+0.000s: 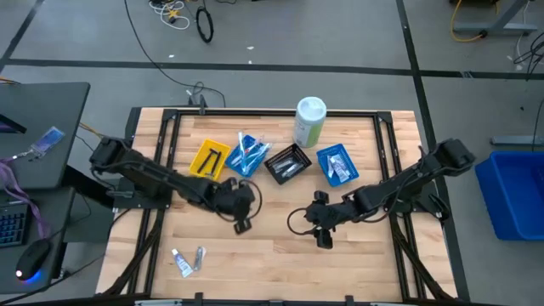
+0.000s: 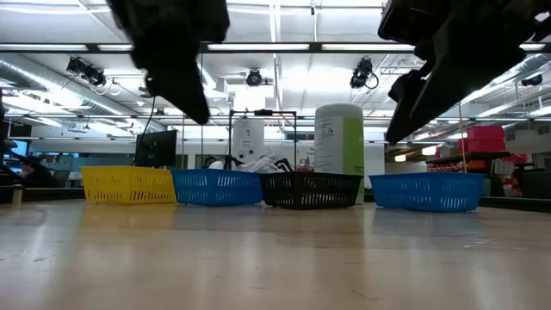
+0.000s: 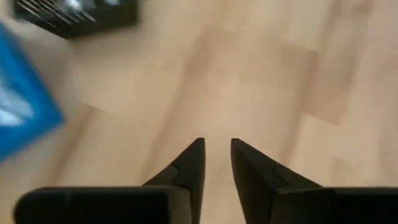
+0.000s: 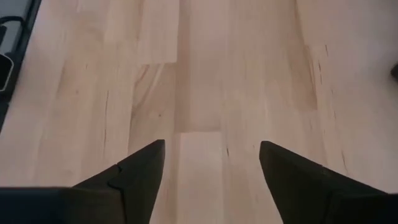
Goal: Pick & Place Travel size toiletries
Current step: Put the silver nail cutter into the black basket
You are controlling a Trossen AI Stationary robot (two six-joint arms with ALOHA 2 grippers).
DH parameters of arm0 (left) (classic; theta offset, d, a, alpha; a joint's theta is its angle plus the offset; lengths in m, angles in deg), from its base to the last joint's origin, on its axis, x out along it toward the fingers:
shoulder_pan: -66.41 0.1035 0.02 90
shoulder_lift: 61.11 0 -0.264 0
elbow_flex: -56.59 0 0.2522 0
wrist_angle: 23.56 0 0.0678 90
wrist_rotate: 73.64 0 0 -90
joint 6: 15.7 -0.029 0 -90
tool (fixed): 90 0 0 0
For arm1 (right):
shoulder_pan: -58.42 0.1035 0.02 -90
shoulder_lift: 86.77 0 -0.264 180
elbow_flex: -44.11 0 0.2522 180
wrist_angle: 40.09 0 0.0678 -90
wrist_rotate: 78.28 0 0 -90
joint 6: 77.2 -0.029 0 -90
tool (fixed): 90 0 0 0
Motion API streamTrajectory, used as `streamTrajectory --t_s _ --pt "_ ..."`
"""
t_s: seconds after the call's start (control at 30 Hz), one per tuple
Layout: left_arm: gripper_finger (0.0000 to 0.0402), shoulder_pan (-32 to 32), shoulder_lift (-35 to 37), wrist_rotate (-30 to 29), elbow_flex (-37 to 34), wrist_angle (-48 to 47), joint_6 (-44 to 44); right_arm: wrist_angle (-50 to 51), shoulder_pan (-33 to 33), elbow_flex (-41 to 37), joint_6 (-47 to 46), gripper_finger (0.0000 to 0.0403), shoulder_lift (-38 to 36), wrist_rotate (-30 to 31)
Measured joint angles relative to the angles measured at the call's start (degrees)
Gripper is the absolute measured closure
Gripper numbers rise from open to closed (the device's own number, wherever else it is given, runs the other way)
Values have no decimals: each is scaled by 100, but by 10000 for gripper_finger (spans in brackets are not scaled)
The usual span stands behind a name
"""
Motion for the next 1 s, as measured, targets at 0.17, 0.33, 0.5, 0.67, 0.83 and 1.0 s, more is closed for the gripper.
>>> streamTrajectory --t_s 0.17,0.33,0.5,0.67,0.83,1.0 --pt "284 -626 0 118 0 -6 721 -260 1 0 0 127 208 -3" --pt "262 -1180 0 -169 0 -45 1626 -689 0 0 60 139 491 -1" --pt "250 -1604 0 -341 0 -352 2597 -1107 -93 0 197 150 781 -7" --pt "248 -1983 0 -98 -2 -964 3827 -1205 -217 0 216 156 980 1" --pt "248 -2376 0 369 -57 -1330 5399 -1212 -296 0 212 162 1047 -3" --pt "248 -2753 0 592 -298 -1197 7170 -1215 -294 0 155 167 1047 -1"
